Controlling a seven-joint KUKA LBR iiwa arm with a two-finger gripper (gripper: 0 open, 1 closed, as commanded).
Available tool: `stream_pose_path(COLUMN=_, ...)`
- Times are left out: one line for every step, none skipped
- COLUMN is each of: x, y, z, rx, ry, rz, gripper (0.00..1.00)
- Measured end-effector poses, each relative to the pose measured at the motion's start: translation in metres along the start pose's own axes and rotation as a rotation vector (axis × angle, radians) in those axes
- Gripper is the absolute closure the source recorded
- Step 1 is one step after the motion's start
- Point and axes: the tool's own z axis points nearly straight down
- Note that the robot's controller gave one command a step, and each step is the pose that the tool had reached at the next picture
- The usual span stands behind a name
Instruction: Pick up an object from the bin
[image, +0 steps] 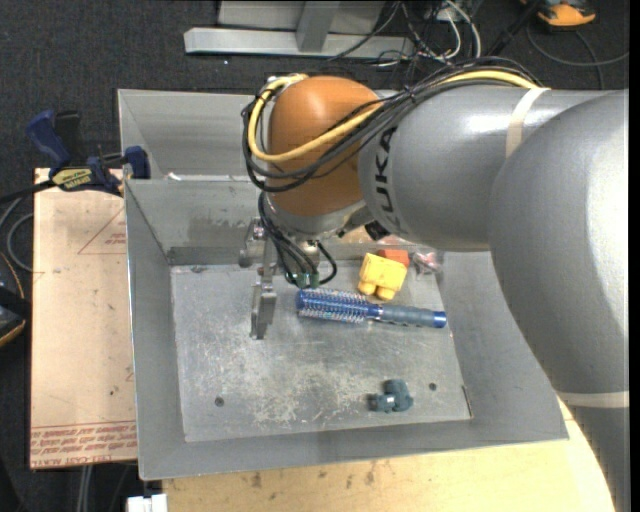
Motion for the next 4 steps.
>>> stream_pose_path(x=0.015, y=-0.129, z=0.094, rx=-0.004, ry=-0.021, rz=-0.165, gripper=0.00)
stream_pose_path(x=-0.007, y=-0.173, z=0.066, rx=0.001, ry=-0.015, rz=-0.020, gripper=0.00)
stream_pose_path(x=-0.011, y=-0.153, z=0.048, rx=-0.002, ry=-0.013, rz=-0.044, gripper=0.00)
stream_pose_path(x=-0.013, y=-0.163, z=0.093, rx=-0.006, ry=-0.017, rz=0.183, gripper=0.00)
